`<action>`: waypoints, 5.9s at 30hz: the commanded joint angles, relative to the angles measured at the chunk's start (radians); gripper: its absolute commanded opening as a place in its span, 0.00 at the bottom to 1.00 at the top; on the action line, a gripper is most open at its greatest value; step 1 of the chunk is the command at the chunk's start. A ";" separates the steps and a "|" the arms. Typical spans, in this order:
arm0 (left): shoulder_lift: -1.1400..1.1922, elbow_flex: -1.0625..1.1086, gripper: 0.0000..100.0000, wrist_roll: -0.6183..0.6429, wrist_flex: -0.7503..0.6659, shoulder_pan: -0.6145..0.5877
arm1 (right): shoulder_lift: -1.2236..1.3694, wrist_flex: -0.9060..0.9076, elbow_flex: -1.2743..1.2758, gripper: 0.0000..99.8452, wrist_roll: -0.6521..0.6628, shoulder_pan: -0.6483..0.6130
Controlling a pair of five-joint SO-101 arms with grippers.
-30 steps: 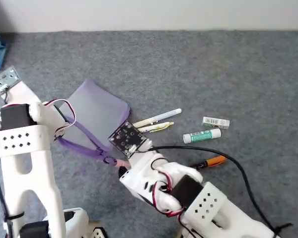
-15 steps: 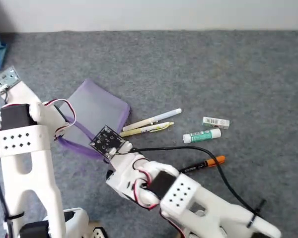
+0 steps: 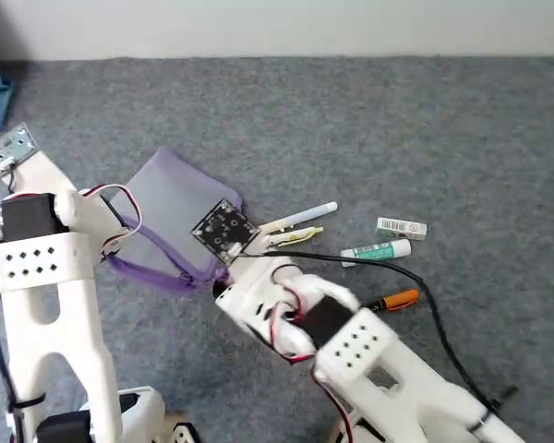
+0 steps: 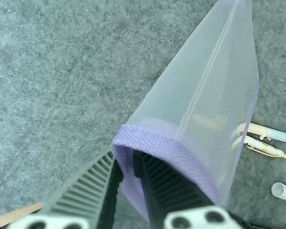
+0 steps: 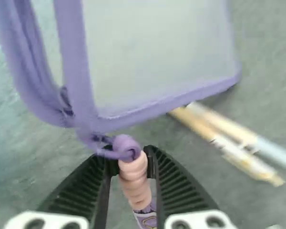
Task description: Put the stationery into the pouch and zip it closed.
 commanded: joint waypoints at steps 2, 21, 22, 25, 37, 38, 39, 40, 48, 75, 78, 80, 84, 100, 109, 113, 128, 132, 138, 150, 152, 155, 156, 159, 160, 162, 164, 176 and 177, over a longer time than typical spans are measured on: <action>-0.034 -0.030 0.01 -0.032 0.025 0.006 | -0.136 0.099 -0.094 0.01 0.046 0.025; -0.462 0.217 0.29 -0.293 0.025 0.008 | -0.177 0.240 -0.379 0.01 0.011 0.180; -0.473 0.232 0.30 -0.295 0.025 0.008 | -0.176 0.240 -0.385 0.01 0.011 0.186; -0.497 0.263 0.30 -0.327 0.023 0.009 | -0.176 0.242 -0.390 0.01 0.011 0.205; -0.502 0.343 0.15 -0.333 0.020 0.129 | -0.176 0.338 -0.450 0.01 0.009 0.219; -0.502 0.341 0.11 -0.333 0.020 0.144 | -0.176 0.346 -0.453 0.01 0.009 0.220; -0.506 0.340 0.07 -0.333 0.020 0.160 | -0.176 0.357 -0.457 0.01 0.009 0.220; -0.508 0.340 0.02 -0.333 0.020 0.173 | -0.176 0.367 -0.463 0.01 0.009 0.220; -0.511 0.280 0.01 -0.222 0.026 0.186 | -0.176 0.377 -0.505 0.01 0.009 0.222; -0.511 0.170 0.01 0.054 0.025 0.172 | -0.174 0.823 -0.698 0.30 -0.170 0.639; -0.511 0.170 0.01 0.052 0.025 0.100 | -0.173 0.820 -0.671 0.27 -0.169 0.676; -0.509 0.174 0.01 0.052 0.025 0.054 | -0.171 0.816 -0.621 0.26 -0.167 0.700; -0.509 0.177 0.01 0.052 0.025 0.009 | -0.090 0.780 -0.514 0.26 -0.132 0.740; -0.509 0.177 0.01 0.051 0.025 0.005 | 0.727 0.727 -0.908 0.26 0.152 0.799; -0.509 0.177 0.01 0.051 0.025 -0.002 | 1.063 0.727 -1.178 0.26 0.477 0.817; -0.509 0.177 0.01 0.051 0.025 0.002 | 1.171 0.728 -1.235 0.26 0.525 0.822; -0.509 0.177 0.01 0.051 0.025 0.003 | 1.420 0.550 -1.254 0.18 0.677 0.886; -0.509 0.177 0.01 0.051 0.025 0.005 | 1.382 0.545 -1.254 0.01 0.677 0.885; -0.509 0.177 0.01 0.051 0.023 0.005 | 1.219 0.664 -1.254 0.01 0.669 0.885; -0.509 0.177 0.01 0.052 0.021 -0.002 | 0.822 1.043 -1.249 0.01 0.476 0.858; -0.509 0.177 0.01 0.052 0.021 -0.002 | 0.753 1.053 -1.244 0.01 0.427 0.842; -0.509 0.177 0.01 0.052 0.021 -0.002 | 0.619 1.053 -1.177 0.01 0.402 0.820; -0.509 0.177 0.01 0.052 0.021 -0.002 | 0.568 1.053 -1.134 0.01 0.400 0.803; -0.509 0.179 0.01 0.052 0.021 -0.002 | 0.389 1.053 -0.976 0.01 0.399 0.748; -0.509 0.179 0.01 0.052 0.021 -0.002 | 0.328 1.052 -0.927 0.01 0.393 0.722; -0.509 0.179 0.01 0.052 0.021 -0.002 | 0.217 1.049 -0.852 0.01 0.336 0.654; -0.509 0.179 0.01 0.052 0.021 -0.002 | 0.120 1.023 -0.804 0.01 0.247 0.562; -0.509 0.179 0.01 0.052 0.021 0.002 | -0.088 0.378 -0.663 0.01 -0.236 0.071; -0.509 0.179 0.01 0.052 0.021 0.002 | -0.088 0.302 -0.651 0.01 -0.236 0.045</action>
